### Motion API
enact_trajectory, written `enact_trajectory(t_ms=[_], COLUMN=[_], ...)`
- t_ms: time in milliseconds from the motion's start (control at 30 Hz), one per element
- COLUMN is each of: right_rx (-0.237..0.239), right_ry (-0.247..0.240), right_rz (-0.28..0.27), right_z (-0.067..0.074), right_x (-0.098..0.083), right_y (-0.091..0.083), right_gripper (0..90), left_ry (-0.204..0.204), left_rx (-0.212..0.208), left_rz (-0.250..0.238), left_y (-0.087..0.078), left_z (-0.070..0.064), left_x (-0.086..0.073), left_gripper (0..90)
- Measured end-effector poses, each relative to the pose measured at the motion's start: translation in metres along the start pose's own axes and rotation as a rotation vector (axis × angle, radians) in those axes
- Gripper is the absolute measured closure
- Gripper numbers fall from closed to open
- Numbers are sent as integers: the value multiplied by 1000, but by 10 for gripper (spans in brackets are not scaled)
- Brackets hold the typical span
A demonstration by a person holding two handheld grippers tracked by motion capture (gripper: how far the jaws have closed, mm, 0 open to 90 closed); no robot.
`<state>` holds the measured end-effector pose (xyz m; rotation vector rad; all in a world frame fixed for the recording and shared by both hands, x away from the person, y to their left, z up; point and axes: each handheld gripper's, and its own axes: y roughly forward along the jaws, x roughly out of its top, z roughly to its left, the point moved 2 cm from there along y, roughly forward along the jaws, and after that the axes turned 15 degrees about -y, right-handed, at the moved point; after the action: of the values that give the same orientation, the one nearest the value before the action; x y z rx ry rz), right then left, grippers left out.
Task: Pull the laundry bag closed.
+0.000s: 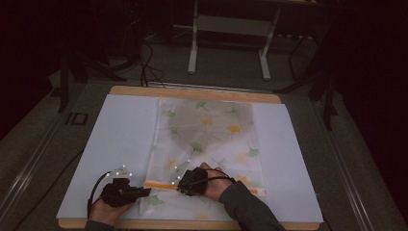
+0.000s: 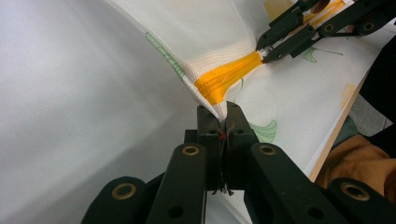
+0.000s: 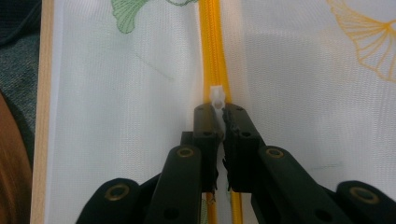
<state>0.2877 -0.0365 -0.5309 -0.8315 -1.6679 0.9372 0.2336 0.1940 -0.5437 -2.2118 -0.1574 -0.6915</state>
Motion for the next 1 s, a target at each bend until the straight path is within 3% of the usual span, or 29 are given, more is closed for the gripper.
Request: enact_trajectory(t_ms=[1000], right_rx=[-12], right_ry=[-9], right_rz=[36], right_z=[8], right_x=[-14], right_y=[-14], right_gripper=[843], left_ry=[5], left_rx=[2], left_rz=[-7], left_y=[-1], left_z=[1], left_x=[0], left_gripper=[882])
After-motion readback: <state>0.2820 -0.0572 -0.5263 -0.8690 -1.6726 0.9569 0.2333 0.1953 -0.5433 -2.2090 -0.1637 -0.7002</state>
